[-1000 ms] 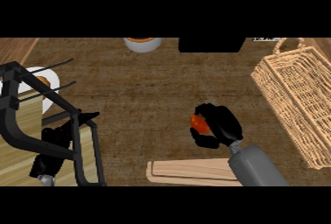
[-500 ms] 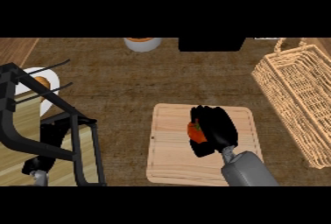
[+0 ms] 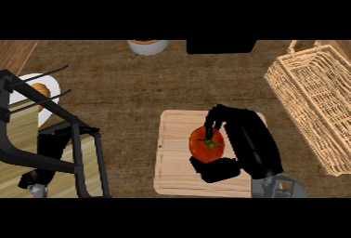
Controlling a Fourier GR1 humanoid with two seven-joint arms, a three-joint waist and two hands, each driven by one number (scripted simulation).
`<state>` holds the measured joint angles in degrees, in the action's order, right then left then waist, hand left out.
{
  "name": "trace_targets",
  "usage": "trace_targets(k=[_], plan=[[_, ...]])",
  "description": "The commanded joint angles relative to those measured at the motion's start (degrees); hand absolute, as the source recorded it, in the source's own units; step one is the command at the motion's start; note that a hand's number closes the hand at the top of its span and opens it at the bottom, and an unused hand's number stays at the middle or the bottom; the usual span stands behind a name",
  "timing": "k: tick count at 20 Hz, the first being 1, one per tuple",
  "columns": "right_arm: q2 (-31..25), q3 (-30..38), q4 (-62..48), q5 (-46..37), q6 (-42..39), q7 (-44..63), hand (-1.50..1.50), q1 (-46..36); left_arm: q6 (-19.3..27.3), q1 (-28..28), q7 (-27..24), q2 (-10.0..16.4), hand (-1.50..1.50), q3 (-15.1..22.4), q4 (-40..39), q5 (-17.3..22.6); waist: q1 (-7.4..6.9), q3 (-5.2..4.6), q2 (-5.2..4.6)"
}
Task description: Pick the tomato from the cutting board and place it in the basket
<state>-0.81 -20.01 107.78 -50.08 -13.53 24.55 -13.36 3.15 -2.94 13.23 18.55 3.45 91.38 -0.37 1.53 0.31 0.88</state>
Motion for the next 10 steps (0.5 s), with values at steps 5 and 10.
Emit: trace_targets(k=[5, 10], plan=[[0.8, 9.8, 20.6, 9.3, -11.3, 19.9, 1.5, -12.8, 3.2, 7.4, 2.3, -3.5, 0.0, 0.9, -3.0, -2.6, 0.04, -0.4, -0.65], [0.7, 18.2, 18.6, 14.4, -14.7, 31.4, 1.5, -28.2, 1.3, 9.3, 2.3, -2.9, 0.0, -0.6, -4.8, -1.4, -0.61, -0.44, -0.83]])
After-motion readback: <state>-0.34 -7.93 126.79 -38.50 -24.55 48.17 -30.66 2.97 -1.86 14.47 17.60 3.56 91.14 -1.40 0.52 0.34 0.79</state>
